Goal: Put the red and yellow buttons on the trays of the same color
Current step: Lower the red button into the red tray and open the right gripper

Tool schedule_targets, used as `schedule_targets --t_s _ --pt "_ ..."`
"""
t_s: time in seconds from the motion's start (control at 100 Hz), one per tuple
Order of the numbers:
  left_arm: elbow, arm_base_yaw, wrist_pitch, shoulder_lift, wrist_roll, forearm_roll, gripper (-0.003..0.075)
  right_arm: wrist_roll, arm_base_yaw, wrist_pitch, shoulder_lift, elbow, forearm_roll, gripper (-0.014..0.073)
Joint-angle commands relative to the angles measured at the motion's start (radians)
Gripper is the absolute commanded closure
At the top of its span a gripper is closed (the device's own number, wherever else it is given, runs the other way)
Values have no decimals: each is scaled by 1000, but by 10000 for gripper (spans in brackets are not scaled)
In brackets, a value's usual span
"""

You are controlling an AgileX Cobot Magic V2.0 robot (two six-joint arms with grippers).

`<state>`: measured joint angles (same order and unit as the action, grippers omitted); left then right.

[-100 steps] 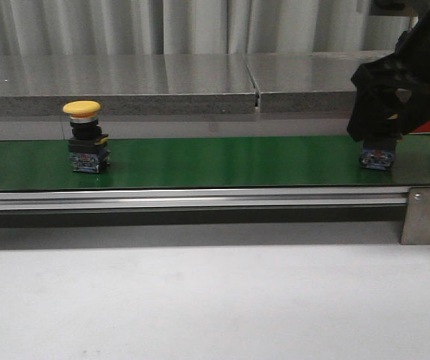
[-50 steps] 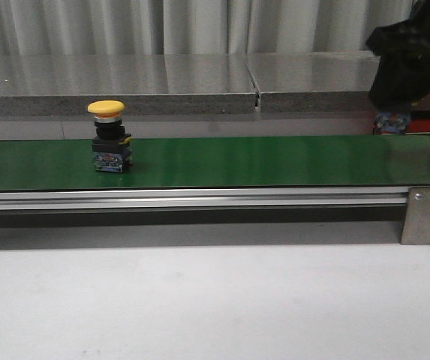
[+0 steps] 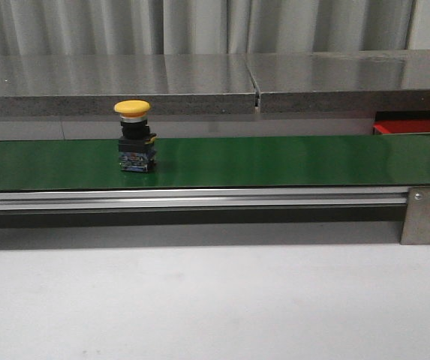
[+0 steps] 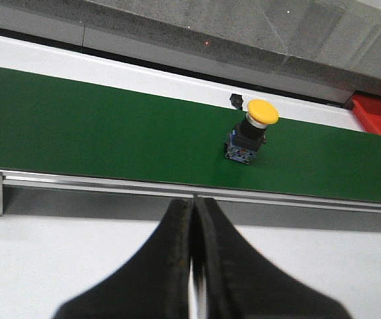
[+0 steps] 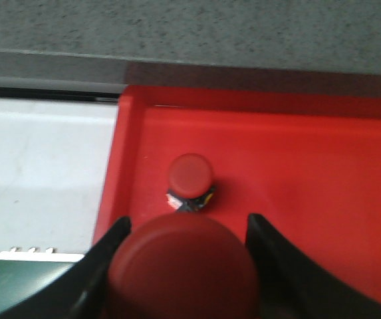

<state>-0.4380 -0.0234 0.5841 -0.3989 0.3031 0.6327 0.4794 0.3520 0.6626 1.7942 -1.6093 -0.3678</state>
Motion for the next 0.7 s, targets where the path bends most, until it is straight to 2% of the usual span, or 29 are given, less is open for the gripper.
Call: schedule_targets --t_s 0.0,0.43,0.69 --pt "-27 8 -51 -6 -4 35 739 8 35 -34 18 -88 -9 536" --pt "-27 8 -51 -6 -4 35 739 8 57 -22 291 -327 -8 536" --pt "-27 8 -51 -6 -4 35 739 8 57 -39 387 -374 -2 536"
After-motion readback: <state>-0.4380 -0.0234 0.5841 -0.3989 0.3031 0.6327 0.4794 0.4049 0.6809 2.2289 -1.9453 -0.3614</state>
